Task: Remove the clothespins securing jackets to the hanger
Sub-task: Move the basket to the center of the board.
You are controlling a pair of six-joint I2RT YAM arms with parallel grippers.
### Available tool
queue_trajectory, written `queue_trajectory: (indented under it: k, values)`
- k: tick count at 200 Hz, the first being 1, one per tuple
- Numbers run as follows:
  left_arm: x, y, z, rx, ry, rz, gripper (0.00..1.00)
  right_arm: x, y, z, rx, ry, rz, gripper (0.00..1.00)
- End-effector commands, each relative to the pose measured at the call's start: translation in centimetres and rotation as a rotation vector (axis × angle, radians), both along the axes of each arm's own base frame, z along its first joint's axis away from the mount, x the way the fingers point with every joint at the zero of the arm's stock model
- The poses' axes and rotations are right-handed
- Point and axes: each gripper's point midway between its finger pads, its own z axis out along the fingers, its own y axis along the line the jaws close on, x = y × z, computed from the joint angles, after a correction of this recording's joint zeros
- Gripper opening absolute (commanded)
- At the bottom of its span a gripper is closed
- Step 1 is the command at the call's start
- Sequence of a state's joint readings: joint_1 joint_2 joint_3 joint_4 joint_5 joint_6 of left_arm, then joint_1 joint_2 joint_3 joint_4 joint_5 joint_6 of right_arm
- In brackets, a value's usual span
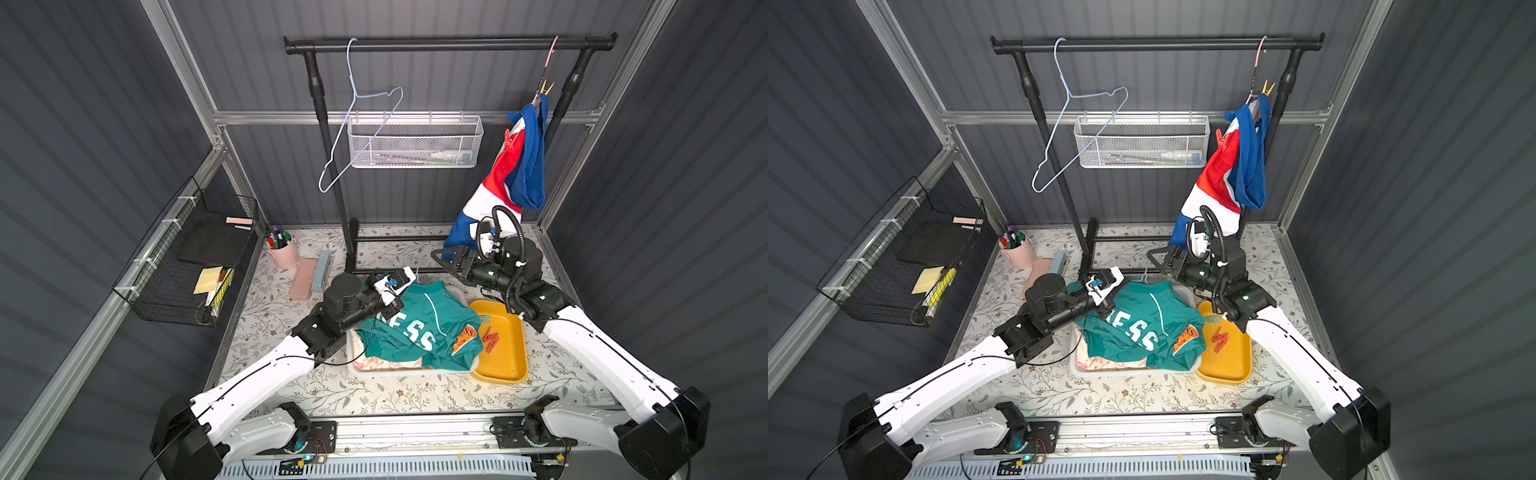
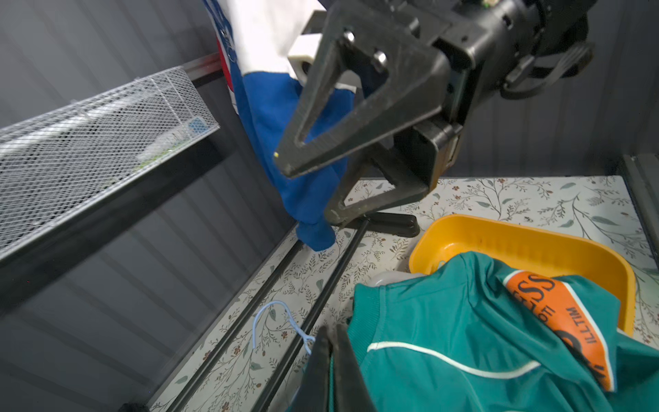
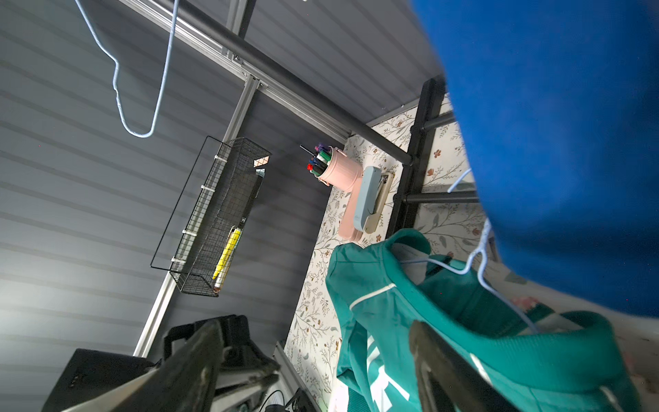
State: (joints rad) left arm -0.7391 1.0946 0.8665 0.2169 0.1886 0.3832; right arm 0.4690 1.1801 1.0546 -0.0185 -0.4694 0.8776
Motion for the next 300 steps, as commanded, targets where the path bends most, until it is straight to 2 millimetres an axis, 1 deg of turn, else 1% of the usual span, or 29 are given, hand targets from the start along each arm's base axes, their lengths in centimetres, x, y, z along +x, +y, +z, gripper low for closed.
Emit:
queue_trajectory:
  k: [1,14,31,33,42,55,64,84,102,117,130,137,151,172,182,199,208,220,227,232,253,278,300]
  values:
    - [-0.1,1.0,2.0,-0.073,-0.019,0.050,0.12,0.4,-0.4,-0.4,-0.042,-0.008,-0.018,0.84]
    - [0.1,0.9,2.0,-0.070,-0.017,0.051,0.18,0.6,-0.1,-0.5,-0.043,0.000,-0.012,0.84]
    - [0.3,0.7,1.5,-0.058,-0.004,0.051,0.22,0.5,0.2,-0.1,-0.038,-0.009,0.007,0.84]
    - [0.4,0.7,1.4,-0.058,-0.004,0.053,0.24,0.9,0.4,-0.9,-0.047,0.009,0.010,0.84]
    - [0.6,0.9,1.4,-0.064,-0.002,0.072,0.37,1.0,0.7,-1.3,-0.054,0.014,0.023,0.84]
    - [1.0,1.6,1.6,-0.091,0.003,0.117,0.60,1.4,0.8,-2.0,-0.067,0.025,0.024,0.86]
    - [1.3,2.2,1.8,-0.114,0.011,0.158,0.73,1.7,1.0,-2.7,-0.082,0.040,0.026,0.85]
    - [2.4,3.8,1.9,-0.160,0.036,0.263,0.90,2.3,2.0,-4.2,-0.134,0.066,0.045,0.84]
    - [4.4,6.1,1.5,-0.212,0.090,0.381,0.99,2.3,3.8,-5.2,-0.209,0.061,0.085,0.84]
    - [6.8,8.4,0.7,-0.256,0.167,0.443,0.99,2.3,5.4,-6.6,-0.257,0.095,0.120,0.84]
    - [8.6,9.8,-0.2,-0.273,0.238,0.472,0.99,2.5,6.3,-8.3,-0.284,0.135,0.138,0.83]
    - [9.3,10.1,-0.5,-0.272,0.258,0.482,0.99,2.6,6.6,-9.5,-0.310,0.148,0.136,0.83]
    - [10.1,9.7,-1.1,-0.266,0.293,0.480,0.99,2.6,7.4,-11.8,-0.354,0.177,0.146,0.83]
    - [11.3,9.5,-1.9,-0.279,0.351,0.484,0.99,1.4,8.6,-15.0,-0.459,0.214,0.184,0.82]
    - [12.1,9.8,-2.5,-0.293,0.383,0.499,0.99,1.3,8.4,-16.9,-0.531,0.229,0.160,0.82]
    - [13.5,11.1,-3.7,-0.329,0.444,0.537,0.99,0.4,8.1,-20.0,-0.594,0.289,0.160,0.81]
    - [14.2,12.0,-4.3,-0.345,0.468,0.560,0.99,-0.3,7.4,-21.4,-0.637,0.324,0.153,0.80]
    - [15.0,12.8,-5.2,-0.348,0.498,0.593,0.99,-1.3,6.3,-22.8,-0.693,0.362,0.141,0.80]
    - [15.5,13.0,-5.7,-0.343,0.511,0.610,0.99,-2.0,5.5,-23.5,-0.718,0.390,0.130,0.80]
    - [15.7,13.2,-6.1,-0.337,0.521,0.622,0.99,-2.9,4.6,-24.2,-0.744,0.426,0.128,0.80]
    - [16.5,13.1,-7.0,-0.323,0.542,0.639,0.99,-5.7,1.7,-26.3,-0.817,0.502,0.132,0.81]
    - [17.2,12.7,-7.0,-0.336,0.549,0.629,0.99,-9.2,-1.2,-28.5,-0.873,0.594,0.149,0.81]
    - [17.8,12.1,-7.4,-0.339,0.564,0.608,0.99,-11.1,-3.4,-30.0,-0.905,0.644,0.124,0.81]
